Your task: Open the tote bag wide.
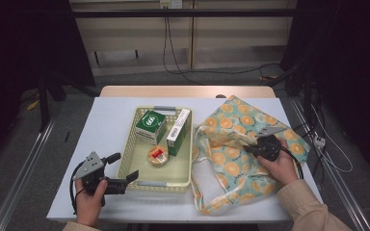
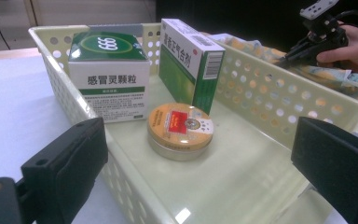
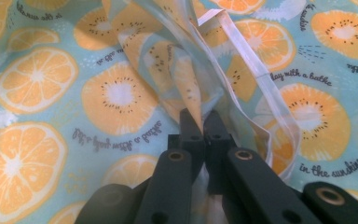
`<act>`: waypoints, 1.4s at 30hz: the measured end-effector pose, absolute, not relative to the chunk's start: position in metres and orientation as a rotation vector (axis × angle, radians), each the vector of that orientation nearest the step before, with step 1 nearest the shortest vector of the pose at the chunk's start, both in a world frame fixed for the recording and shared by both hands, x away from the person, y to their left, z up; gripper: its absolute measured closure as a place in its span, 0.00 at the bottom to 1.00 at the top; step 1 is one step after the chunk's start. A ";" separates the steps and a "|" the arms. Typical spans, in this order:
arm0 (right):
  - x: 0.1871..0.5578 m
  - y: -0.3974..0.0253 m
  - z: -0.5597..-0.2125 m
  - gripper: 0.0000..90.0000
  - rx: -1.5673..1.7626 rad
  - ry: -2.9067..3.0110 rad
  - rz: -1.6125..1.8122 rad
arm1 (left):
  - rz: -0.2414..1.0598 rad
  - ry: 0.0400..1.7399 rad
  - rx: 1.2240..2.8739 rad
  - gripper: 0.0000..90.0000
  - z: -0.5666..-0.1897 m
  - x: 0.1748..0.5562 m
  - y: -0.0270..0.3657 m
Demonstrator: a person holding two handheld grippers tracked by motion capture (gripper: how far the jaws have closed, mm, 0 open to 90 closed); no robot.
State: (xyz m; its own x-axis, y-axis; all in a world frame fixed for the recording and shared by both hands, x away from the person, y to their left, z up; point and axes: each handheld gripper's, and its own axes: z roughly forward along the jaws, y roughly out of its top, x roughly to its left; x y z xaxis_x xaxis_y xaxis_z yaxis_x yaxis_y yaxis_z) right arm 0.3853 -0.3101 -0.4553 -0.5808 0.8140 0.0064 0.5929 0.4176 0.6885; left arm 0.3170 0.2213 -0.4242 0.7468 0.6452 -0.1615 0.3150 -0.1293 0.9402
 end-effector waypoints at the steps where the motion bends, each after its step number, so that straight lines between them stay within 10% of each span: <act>1: 0.386 -0.310 -0.454 1.00 1.213 2.348 0.935 | 0.337 0.762 1.726 0.04 -0.424 0.317 0.222; 42: 0.367 -0.325 -0.378 1.00 1.200 2.231 1.326 | 0.256 0.682 1.928 0.05 -0.366 0.374 0.143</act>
State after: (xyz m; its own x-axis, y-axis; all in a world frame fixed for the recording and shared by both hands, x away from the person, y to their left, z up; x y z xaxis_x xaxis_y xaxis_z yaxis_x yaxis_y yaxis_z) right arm 0.3673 -0.3252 -0.3784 -0.6154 0.7710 0.1640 0.5127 0.2335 0.8262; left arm 0.3735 0.1431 -0.3655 0.8160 0.5652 -0.1210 0.3460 -0.3100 0.8855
